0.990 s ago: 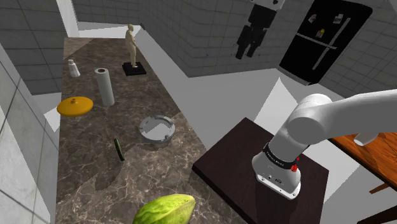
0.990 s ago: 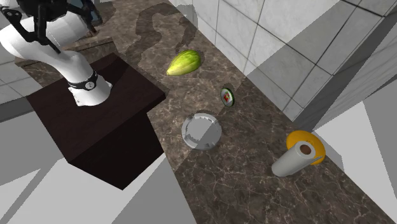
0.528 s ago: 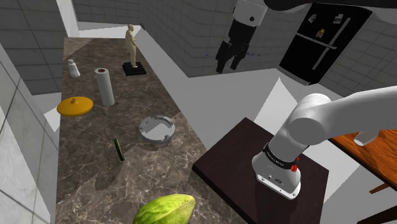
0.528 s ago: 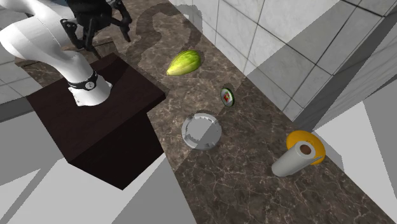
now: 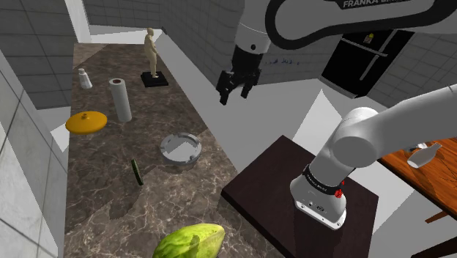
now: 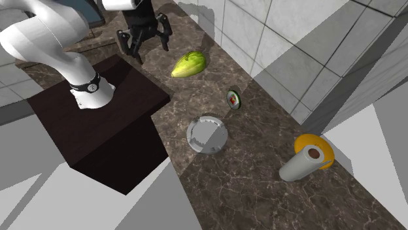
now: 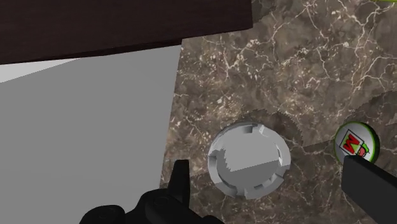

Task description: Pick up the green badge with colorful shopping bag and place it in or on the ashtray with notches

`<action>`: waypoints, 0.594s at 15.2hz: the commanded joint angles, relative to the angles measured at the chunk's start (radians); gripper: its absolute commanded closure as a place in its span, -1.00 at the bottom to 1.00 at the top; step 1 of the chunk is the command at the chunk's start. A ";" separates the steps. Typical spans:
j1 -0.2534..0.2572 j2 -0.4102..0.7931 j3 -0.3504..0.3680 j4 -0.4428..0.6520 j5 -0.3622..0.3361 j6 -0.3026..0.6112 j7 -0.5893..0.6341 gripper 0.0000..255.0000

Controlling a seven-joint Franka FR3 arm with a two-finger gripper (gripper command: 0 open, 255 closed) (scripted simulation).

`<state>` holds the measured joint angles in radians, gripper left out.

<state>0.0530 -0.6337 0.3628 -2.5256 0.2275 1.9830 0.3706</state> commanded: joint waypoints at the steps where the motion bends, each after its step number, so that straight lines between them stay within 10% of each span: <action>1: -0.006 0.068 0.057 0.006 0.000 0.071 0.057 -1.00; 9: -0.075 0.368 0.287 0.114 -0.126 0.266 0.346 -1.00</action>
<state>-0.0085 -0.3136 0.6168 -2.4341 0.1317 2.2262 0.6672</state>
